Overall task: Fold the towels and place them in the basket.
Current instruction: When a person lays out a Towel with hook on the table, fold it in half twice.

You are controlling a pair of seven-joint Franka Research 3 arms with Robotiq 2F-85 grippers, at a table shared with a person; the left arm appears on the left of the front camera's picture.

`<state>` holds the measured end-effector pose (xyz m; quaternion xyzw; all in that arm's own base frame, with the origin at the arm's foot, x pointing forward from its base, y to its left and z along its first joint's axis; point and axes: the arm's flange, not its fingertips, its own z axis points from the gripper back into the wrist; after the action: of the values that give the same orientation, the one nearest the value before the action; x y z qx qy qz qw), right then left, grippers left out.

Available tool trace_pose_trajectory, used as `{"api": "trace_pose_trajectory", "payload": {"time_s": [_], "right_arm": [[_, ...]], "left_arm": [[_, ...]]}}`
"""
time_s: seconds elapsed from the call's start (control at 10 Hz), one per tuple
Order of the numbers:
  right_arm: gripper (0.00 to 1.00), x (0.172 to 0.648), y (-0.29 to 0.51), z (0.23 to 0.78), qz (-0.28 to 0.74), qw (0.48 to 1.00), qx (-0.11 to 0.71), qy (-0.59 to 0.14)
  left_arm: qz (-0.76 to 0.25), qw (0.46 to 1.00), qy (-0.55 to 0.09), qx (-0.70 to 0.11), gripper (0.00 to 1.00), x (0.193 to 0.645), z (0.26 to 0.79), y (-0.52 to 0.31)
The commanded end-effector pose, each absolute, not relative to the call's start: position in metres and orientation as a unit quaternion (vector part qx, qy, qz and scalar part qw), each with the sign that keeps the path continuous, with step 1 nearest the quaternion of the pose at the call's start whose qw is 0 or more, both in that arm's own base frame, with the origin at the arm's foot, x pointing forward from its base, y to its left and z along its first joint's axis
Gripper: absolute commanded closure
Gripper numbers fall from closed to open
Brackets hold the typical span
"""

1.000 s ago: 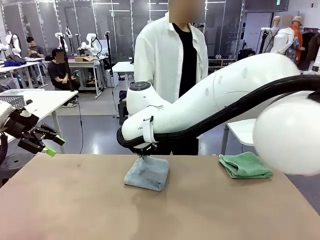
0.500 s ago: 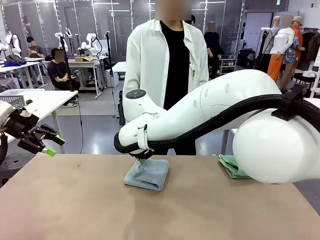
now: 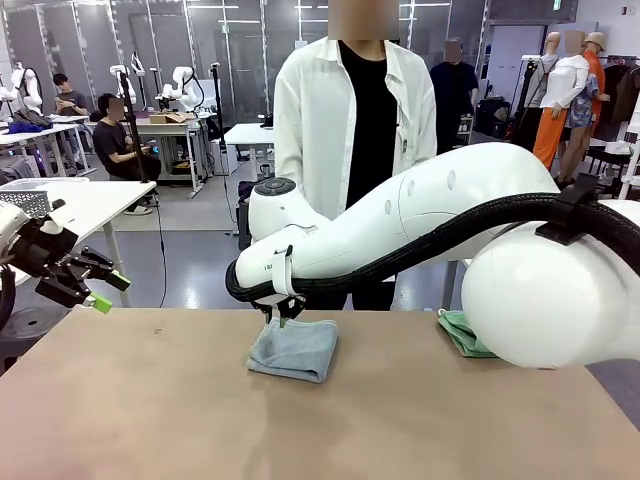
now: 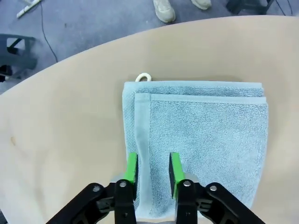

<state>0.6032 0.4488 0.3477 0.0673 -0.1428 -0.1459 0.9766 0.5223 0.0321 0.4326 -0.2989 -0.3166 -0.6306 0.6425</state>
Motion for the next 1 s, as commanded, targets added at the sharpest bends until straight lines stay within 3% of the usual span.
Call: {"api": "trace_pose_trajectory", "payload": {"time_s": [0.0,0.1,0.2,0.5,0.9], "right_arm": [[0.52,0.597,0.433,0.352,-0.146,0.976,0.082,-0.141],[0.19,0.589,0.415,0.357,-0.138,0.977,0.089,-0.134],[0.33,0.579,0.394,0.361,-0.131,0.979,0.091,-0.126],[0.33,0.551,0.318,0.355,-0.067,0.985,0.129,-0.089],[0.33,0.549,0.275,0.339,-0.073,0.973,0.206,-0.071]], "left_arm": [[-0.631,0.643,-0.318,-0.297,0.19,0.52,0.435,0.031],[-0.631,0.643,-0.318,-0.297,0.19,0.52,0.435,0.031],[-0.631,0.643,-0.318,-0.297,0.19,0.52,0.435,0.031],[-0.631,0.643,-0.318,-0.297,0.19,0.52,0.435,0.031],[-0.631,0.643,-0.318,-0.297,0.19,0.52,0.435,0.031]]}}
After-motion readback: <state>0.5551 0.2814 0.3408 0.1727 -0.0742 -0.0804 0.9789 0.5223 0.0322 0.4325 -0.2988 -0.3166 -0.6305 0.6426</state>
